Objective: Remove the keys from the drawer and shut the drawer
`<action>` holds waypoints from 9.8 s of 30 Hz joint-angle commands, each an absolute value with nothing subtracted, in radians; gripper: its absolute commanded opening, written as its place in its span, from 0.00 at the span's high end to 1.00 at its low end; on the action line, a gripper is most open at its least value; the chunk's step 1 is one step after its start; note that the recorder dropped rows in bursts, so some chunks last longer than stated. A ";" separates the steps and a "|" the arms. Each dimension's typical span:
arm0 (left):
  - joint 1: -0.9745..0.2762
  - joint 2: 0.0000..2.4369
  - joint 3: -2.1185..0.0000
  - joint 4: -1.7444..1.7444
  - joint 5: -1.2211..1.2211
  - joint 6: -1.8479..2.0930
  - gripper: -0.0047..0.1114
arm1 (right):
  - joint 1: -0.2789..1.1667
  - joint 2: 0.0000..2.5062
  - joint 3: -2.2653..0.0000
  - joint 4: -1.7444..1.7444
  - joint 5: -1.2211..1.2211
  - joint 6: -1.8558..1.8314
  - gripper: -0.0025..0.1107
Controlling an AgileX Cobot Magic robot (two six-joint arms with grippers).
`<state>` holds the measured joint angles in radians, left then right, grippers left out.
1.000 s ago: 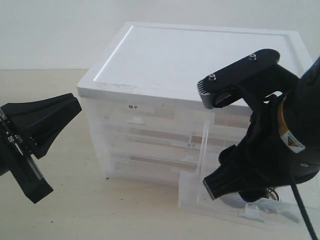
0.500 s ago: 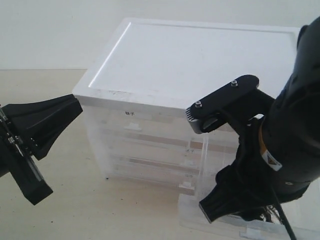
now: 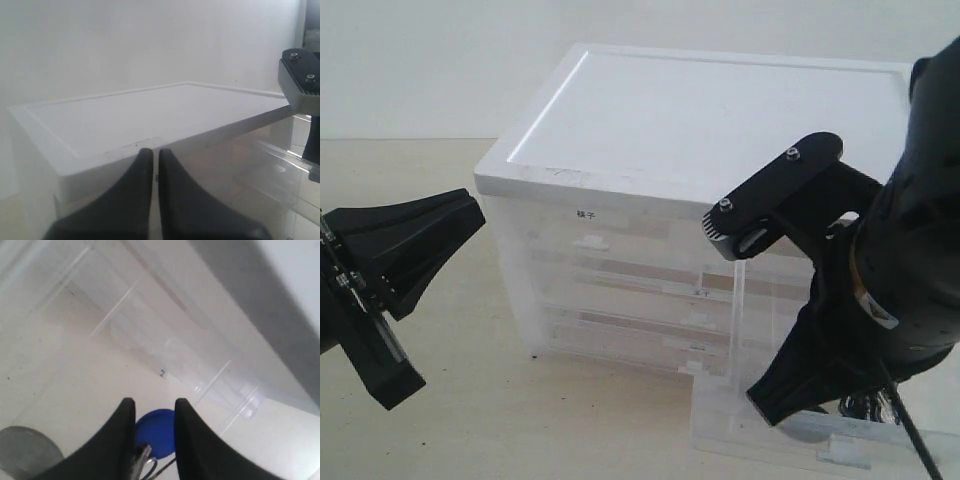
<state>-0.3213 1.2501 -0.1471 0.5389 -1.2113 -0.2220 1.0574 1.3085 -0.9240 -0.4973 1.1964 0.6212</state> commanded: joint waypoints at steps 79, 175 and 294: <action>-0.327 1.247 -0.141 0.539 -1.221 -0.231 0.92 | 1.056 1.085 -0.909 -0.571 1.061 0.545 0.98; -0.325 1.247 -0.141 0.530 -1.221 -0.244 0.92 | 1.056 1.245 -1.094 -0.458 0.665 0.400 0.98; -0.952 1.717 -0.696 0.755 -0.814 -0.339 0.92 | 1.056 0.942 -0.745 -1.087 0.790 0.985 0.98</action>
